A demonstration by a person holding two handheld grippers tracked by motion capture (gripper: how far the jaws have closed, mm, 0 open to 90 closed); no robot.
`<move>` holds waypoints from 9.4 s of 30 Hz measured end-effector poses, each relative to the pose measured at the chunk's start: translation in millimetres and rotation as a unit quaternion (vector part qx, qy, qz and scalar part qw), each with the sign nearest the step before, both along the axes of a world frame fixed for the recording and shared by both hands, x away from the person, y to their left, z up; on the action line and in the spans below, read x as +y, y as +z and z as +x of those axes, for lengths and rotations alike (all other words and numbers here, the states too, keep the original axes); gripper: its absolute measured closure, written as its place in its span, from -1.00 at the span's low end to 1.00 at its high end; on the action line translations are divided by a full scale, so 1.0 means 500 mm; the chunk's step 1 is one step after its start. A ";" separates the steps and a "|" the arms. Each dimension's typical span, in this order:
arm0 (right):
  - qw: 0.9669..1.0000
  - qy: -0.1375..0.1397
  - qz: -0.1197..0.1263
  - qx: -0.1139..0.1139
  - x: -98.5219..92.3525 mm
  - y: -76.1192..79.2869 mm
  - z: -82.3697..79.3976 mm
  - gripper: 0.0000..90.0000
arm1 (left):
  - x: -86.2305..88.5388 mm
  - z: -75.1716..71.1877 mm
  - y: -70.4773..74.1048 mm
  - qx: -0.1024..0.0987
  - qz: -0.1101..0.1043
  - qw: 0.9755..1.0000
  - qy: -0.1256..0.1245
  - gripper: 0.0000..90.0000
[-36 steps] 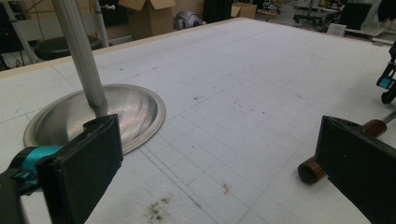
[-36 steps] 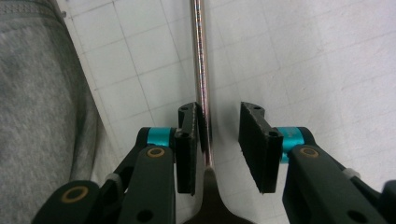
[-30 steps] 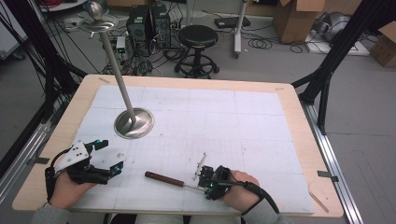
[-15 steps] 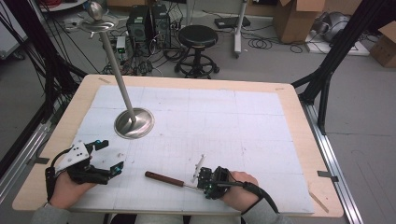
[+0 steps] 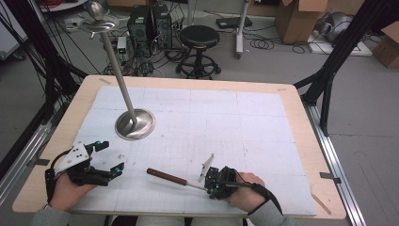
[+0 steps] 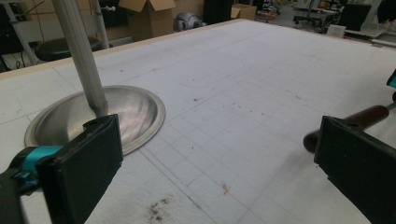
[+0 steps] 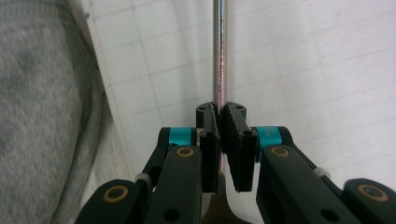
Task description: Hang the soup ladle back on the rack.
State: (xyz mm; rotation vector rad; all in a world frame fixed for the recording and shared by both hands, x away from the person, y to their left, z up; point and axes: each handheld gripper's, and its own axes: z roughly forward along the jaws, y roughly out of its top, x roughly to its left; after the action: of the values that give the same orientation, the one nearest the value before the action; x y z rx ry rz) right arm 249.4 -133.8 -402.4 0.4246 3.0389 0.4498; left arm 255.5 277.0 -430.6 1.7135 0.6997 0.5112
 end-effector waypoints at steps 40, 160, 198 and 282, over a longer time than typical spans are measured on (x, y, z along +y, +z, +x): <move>0.975 -0.046 0.210 -0.060 -0.091 0.046 0.038 0.89 | 0.001 -0.001 0.000 0.001 -0.003 1.000 0.001 -0.96; 0.894 -0.122 0.404 -0.151 0.043 0.173 0.204 0.89 | 0.002 -0.009 0.009 -0.006 -0.020 1.000 -0.002 -0.96; 0.891 -0.131 0.399 -0.173 0.162 0.222 0.238 0.89 | 0.003 -0.008 0.007 -0.003 -0.015 1.000 -0.004 -0.96; 0.898 -0.150 0.371 -0.182 0.260 0.231 0.275 0.89 | 0.005 -0.011 0.005 0.002 -0.018 1.000 -0.003 -0.96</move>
State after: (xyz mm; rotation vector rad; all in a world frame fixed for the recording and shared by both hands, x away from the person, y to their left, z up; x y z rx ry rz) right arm 387.0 -3.9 -287.0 0.7134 2.2820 1.4682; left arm 250.2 279.4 -428.3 1.6824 0.7012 0.4883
